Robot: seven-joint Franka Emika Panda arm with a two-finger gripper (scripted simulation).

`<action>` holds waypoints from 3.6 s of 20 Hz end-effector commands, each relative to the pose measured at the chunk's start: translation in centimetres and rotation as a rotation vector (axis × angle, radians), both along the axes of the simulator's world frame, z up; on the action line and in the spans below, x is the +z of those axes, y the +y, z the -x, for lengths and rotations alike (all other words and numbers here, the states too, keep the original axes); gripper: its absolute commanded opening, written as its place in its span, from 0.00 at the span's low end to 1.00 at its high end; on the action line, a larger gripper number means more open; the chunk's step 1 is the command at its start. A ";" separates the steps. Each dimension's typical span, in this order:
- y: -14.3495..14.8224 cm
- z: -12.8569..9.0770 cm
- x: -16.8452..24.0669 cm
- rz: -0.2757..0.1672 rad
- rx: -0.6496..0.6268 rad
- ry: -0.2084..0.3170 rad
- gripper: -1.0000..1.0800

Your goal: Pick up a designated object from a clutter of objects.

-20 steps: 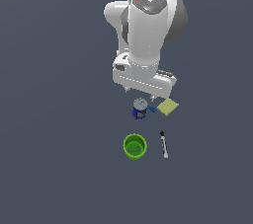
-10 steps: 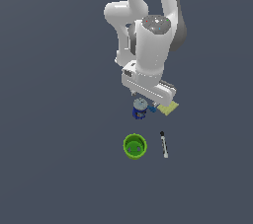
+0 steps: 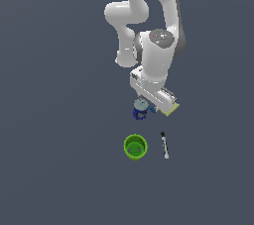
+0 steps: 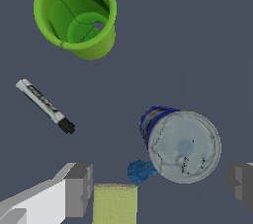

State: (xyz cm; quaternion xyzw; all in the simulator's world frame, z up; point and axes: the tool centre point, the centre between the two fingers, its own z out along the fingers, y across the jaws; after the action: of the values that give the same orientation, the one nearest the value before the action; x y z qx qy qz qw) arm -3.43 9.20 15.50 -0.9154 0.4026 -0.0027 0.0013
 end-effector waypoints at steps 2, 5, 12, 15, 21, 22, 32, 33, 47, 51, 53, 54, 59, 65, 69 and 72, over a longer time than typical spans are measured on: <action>0.7 0.7 -1.4 0.000 -0.071 0.001 0.96; 1.3 1.4 -2.5 0.001 -0.130 0.001 0.96; 2.5 3.0 -5.0 0.000 -0.262 0.003 0.96; 2.9 3.6 -5.8 0.000 -0.306 0.004 0.96; 3.4 4.4 -6.8 -0.001 -0.366 0.005 0.96; 3.5 4.5 -6.9 -0.001 -0.373 0.006 0.96; 3.6 4.8 -7.4 -0.001 -0.387 0.006 0.96; 3.6 4.8 -7.6 -0.001 -0.387 0.006 0.96; 3.6 4.8 -12.2 -0.001 -0.390 0.006 0.96; 3.6 4.8 -12.2 -0.001 -0.390 0.006 0.00; 3.6 4.8 -12.2 -0.001 -0.390 0.006 0.00; 3.6 4.8 -12.2 -0.001 -0.390 0.006 0.00; 3.6 4.8 -12.2 -0.001 -0.390 0.006 0.00; 3.2 4.6 -11.5 -0.003 -0.391 0.002 0.00; 2.2 4.4 -10.3 -0.003 -0.391 0.002 0.00; 1.0 4.1 -8.8 -0.003 -0.391 0.002 0.00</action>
State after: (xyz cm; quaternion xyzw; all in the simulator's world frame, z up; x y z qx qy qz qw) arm -7.74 10.85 5.90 -0.8202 0.5721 -0.0011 0.0012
